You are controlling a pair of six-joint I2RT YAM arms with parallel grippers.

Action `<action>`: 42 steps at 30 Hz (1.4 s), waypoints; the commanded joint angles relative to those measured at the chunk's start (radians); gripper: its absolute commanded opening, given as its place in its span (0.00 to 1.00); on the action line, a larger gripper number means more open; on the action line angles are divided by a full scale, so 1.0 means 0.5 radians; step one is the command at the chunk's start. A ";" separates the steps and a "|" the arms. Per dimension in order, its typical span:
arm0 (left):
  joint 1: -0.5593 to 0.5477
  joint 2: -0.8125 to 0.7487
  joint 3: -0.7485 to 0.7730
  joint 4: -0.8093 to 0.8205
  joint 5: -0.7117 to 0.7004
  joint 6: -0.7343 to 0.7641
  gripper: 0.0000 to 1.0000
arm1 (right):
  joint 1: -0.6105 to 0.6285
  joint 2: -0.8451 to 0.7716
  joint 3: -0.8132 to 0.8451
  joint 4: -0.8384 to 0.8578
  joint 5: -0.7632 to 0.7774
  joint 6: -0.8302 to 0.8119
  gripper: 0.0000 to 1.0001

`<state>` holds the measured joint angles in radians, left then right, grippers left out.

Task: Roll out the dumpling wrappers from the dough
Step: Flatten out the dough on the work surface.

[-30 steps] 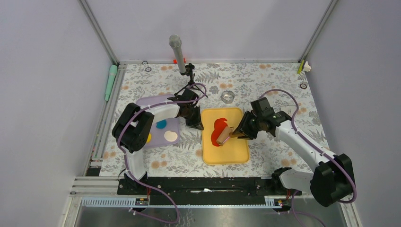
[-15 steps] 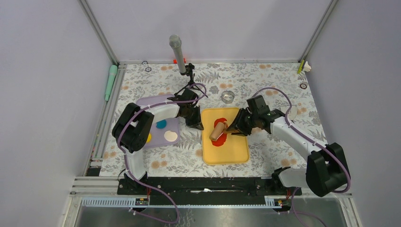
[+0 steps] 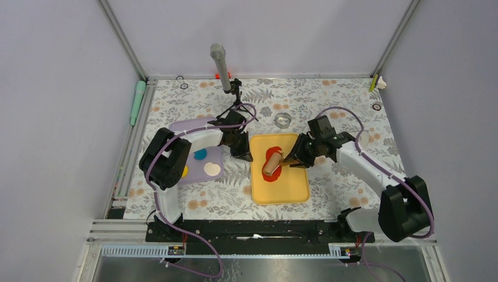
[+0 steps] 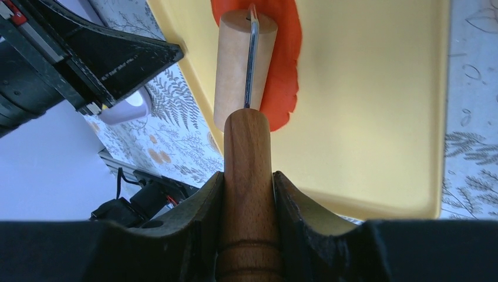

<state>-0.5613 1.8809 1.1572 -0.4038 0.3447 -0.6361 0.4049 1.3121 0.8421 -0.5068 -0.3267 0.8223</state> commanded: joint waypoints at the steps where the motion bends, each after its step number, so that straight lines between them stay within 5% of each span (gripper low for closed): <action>1: 0.018 -0.039 0.011 -0.113 0.020 0.085 0.00 | 0.075 0.293 0.010 -0.180 0.418 -0.059 0.00; 7: 0.019 -0.049 0.022 -0.129 0.019 0.091 0.00 | 0.163 0.376 -0.030 -0.119 0.483 -0.005 0.00; 20: 0.039 -0.059 -0.001 -0.131 0.001 0.088 0.00 | -0.093 -0.152 -0.257 -0.534 0.359 -0.136 0.00; 28: 0.043 -0.035 0.000 -0.112 0.054 0.095 0.00 | -0.048 0.126 -0.250 -0.071 0.299 0.053 0.00; 33: 0.043 -0.036 0.000 -0.121 0.059 0.100 0.00 | 0.031 0.264 -0.183 -0.072 0.454 0.047 0.00; 42: 0.052 -0.037 -0.003 -0.113 0.068 0.088 0.00 | -0.042 -0.339 -0.428 -0.484 0.423 0.128 0.00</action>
<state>-0.5442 1.8805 1.1572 -0.4160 0.3565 -0.6281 0.4091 1.2037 0.7017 -0.3595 -0.3115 0.9115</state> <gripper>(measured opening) 0.021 0.390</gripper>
